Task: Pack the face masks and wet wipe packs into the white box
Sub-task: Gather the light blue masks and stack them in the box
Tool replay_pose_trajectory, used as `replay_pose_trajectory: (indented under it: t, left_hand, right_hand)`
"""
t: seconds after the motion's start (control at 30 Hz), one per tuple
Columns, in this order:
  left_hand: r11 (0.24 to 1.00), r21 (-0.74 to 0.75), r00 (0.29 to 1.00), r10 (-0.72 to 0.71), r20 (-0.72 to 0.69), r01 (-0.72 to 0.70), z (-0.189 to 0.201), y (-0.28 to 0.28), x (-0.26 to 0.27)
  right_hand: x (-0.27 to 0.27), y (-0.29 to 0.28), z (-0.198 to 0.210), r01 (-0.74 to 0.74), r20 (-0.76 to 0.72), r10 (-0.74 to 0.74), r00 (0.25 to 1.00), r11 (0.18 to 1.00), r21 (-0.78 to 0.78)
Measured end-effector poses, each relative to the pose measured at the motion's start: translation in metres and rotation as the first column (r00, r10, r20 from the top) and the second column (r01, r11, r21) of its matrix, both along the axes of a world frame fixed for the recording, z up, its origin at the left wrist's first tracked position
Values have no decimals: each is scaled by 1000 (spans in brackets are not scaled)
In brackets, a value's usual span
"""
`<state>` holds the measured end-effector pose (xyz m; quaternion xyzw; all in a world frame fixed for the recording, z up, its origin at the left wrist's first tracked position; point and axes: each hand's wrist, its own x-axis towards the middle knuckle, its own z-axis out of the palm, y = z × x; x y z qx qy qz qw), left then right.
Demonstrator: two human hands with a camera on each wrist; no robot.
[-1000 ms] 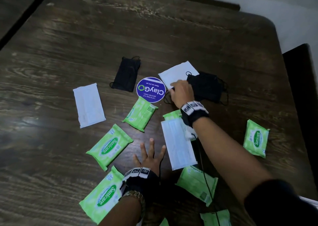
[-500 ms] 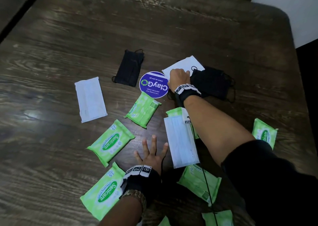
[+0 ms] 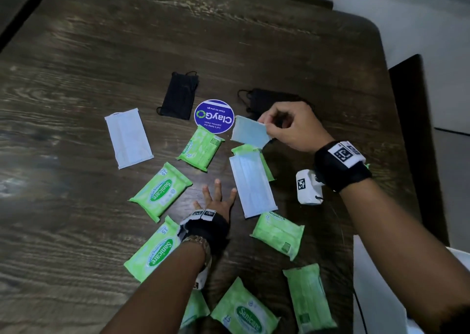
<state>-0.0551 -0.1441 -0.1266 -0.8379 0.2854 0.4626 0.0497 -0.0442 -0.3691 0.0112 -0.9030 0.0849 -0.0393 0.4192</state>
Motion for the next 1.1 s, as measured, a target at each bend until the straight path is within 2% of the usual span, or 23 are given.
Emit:
replay_pose_trajectory:
  t: [0.07,0.1,0.17,0.23,0.3,0.37,0.43,0.5,0.6,0.7,0.8,0.87,1.0,1.07,1.1]
  left_hand:
    - [980,-165,993,112,22,-107,13,14,7]
    - [931,-290,971,239,27,-222,19,21,12]
    - [733,-547,889,457,-43,-403,36,32,19]
    - [522,-671,823,511,-248,-527,54,29,21]
    - [327,-650,711,489,-505,-686,58,18,19]
    - [185,-608,596,542,-593,-772,49,4,17]
    - [147,-597,535,644,-547,-788,32,-7,13]
    - [118,-563,471,698,-539,-818,14,-15,13]
    - [41,-483,357,729,-584,-875,-9,-26,19]
    - [51,-475,348,750,-563,-878,-27,-36,22]
    - [96,-482,361,790,-495,-871,-32,-45,19]
    - [179,-502,421,802,-423,-846,-25,-49,16]
    - [385,-626,647,716,-261,-678,-23,-54,11]
    - [423,-665,686,704,-187,-616,-20,-49,11]
    - [398,-674,663,726,-184,-622,-17,-43,16]
  right_hand:
    - [-23,4,13,-64,-36,69,997,991,120]
    - [-32,7,18,-81,-58,91,994,983,168]
    - [-47,12,17,-93,-120,128,985,961,262]
    - [-54,19,6,-59,-162,118,980,941,332]
    - [-54,24,-14,27,-209,53,976,932,362]
    - [-51,28,-39,154,-252,-64,966,922,355]
    - [-51,30,-68,329,-273,-249,929,894,305]
    - [-57,33,-94,501,-281,-443,852,845,186]
    - [-70,37,-122,601,-348,-562,750,799,6]
    - [-78,43,-139,604,-426,-573,699,794,-77]
    - [-81,50,-143,676,-420,-644,639,731,-91]
    - [-82,55,-140,707,-441,-661,607,703,-81]
    - [-87,61,-141,695,-493,-638,592,714,-89]
    - [-88,58,-145,696,-463,-652,600,711,-100]
    - [-87,57,-146,685,-451,-644,618,722,-92]
